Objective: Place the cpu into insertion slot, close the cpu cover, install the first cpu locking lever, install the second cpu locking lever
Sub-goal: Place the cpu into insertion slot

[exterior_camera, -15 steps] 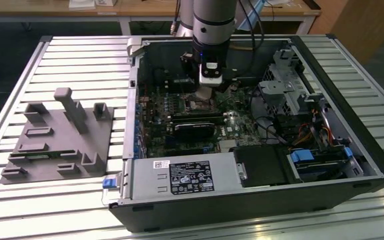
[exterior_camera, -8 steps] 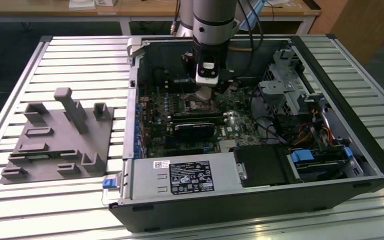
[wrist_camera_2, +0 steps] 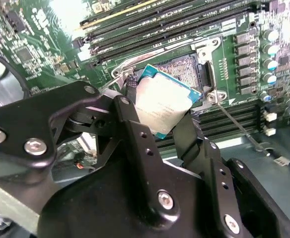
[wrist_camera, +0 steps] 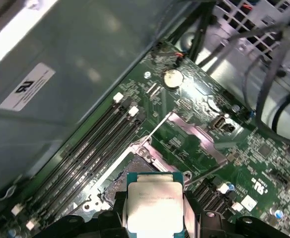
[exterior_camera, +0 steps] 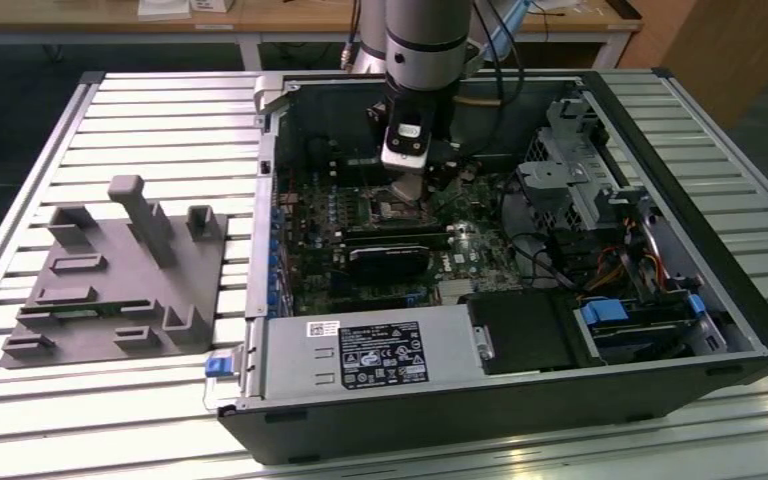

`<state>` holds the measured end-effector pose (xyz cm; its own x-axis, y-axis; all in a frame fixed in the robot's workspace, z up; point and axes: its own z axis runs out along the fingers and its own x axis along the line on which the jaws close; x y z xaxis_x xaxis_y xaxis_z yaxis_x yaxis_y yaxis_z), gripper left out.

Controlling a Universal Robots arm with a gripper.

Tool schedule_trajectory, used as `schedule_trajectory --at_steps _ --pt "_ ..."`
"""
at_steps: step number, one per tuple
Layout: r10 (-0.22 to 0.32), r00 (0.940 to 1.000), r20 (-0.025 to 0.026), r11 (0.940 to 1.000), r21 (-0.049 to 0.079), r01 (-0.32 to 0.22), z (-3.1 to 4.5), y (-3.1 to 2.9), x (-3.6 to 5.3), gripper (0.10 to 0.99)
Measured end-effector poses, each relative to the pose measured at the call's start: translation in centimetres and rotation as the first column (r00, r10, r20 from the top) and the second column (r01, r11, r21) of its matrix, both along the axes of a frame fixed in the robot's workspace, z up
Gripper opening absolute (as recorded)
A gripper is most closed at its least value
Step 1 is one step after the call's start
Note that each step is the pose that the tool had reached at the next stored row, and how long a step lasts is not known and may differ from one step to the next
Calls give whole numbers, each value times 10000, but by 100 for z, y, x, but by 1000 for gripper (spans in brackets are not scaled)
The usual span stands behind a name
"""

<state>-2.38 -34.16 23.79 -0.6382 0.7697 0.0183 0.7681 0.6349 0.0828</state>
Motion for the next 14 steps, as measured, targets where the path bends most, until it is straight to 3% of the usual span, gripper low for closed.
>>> schedule_trajectory --at_steps 4,7,11,14 --pt "-612 9981 0 9981 -6 612 -4 0 0 537" --pt "-1138 9935 0 9935 -12 1138 -9 0 0 537" --pt "-1815 9834 0 9834 -16 1815 -15 0 0 537" --pt "-2329 9725 1 9725 -16 2329 -19 0 0 537"
